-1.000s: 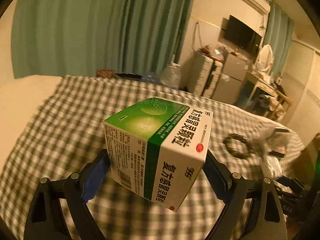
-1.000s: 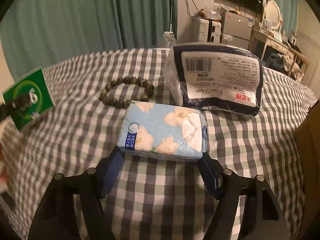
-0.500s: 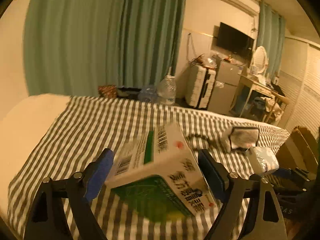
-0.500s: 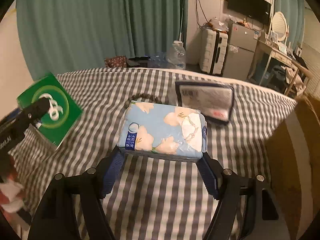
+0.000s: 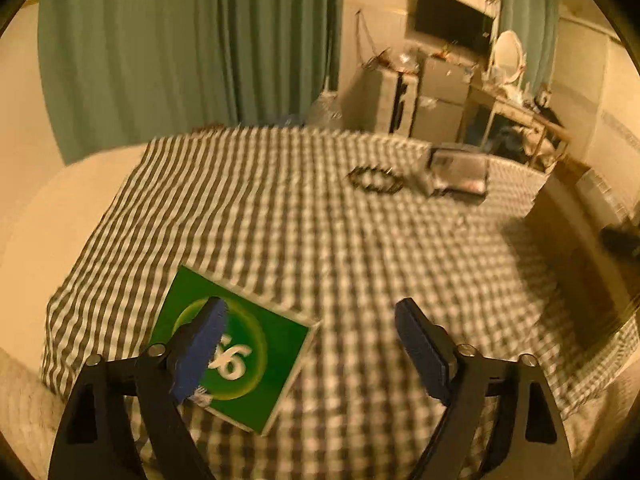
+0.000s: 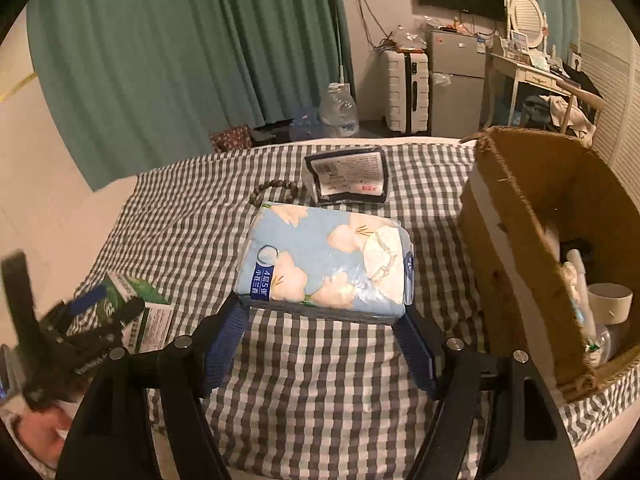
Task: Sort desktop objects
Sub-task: 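Carry medicine box and tissue pack over the cardboard box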
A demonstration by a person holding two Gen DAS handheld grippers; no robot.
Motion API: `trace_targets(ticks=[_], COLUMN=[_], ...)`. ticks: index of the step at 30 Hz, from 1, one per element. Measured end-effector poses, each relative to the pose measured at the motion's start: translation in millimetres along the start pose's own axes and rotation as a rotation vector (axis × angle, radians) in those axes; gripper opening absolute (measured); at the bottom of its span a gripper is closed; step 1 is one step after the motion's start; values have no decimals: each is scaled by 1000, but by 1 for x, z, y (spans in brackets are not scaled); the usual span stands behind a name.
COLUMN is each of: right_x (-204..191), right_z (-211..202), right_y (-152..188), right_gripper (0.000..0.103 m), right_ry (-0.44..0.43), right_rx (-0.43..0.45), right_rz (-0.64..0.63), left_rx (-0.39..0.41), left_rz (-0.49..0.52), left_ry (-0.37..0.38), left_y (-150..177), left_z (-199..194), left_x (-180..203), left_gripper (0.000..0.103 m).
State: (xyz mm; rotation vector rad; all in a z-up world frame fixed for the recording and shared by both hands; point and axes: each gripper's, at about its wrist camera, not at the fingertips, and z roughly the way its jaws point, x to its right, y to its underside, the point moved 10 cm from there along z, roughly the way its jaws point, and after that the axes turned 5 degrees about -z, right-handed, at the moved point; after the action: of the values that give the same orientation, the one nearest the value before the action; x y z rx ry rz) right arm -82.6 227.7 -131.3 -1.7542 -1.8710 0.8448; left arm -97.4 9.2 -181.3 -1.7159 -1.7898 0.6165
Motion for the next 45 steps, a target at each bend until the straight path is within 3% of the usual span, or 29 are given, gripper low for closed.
trace_targets(ticks=[1,4,6,8,11,13,19,25,30,34,39,45], right_x=[1,5,5,6,7,5,0,-3,-5,-5,-5,-6], right_z=[-2,2,7,20,30,31,29,22,25,24,22,26], right_y=[-1,-4,0,4,9,9,12,11,13,12,11,11], right_gripper=[72,72,72,72,72,72,72,72,72,72,72,72], right_ry=[-4,-25,-31,-44,-58,-67,-61,-56,-44,-51,-57,-66], right_rx=[6,16,9,-16,-34,-29,-29,-15,-29,-26,-14,-17], right_rz=[2,5,9,26,51,49,21,5,-8,-3,2,11], left_rx=[-26,-94,-91,-94,-110,-124,-119,-129,-143,-186,-206,-174], left_rz=[-27,-156,-183,-170,-57,-45,-141,-166,-380,-553,-623,-740], left_ry=[-14,-19,-29,-22,-118,-166,-113,-108,-103,-226,-335,-389], left_y=[3,9,9,9,10,10,9,7,1,10,16,8], left_z=[6,24,26,32,42,45,36,29,15,14,31,40], left_x=[-8,-39,-51,-54,-53,-58,-69,-67,-67,-69,-62,-73], left_gripper=[99,100,103,103,103,103,103,103,103,103,103,103])
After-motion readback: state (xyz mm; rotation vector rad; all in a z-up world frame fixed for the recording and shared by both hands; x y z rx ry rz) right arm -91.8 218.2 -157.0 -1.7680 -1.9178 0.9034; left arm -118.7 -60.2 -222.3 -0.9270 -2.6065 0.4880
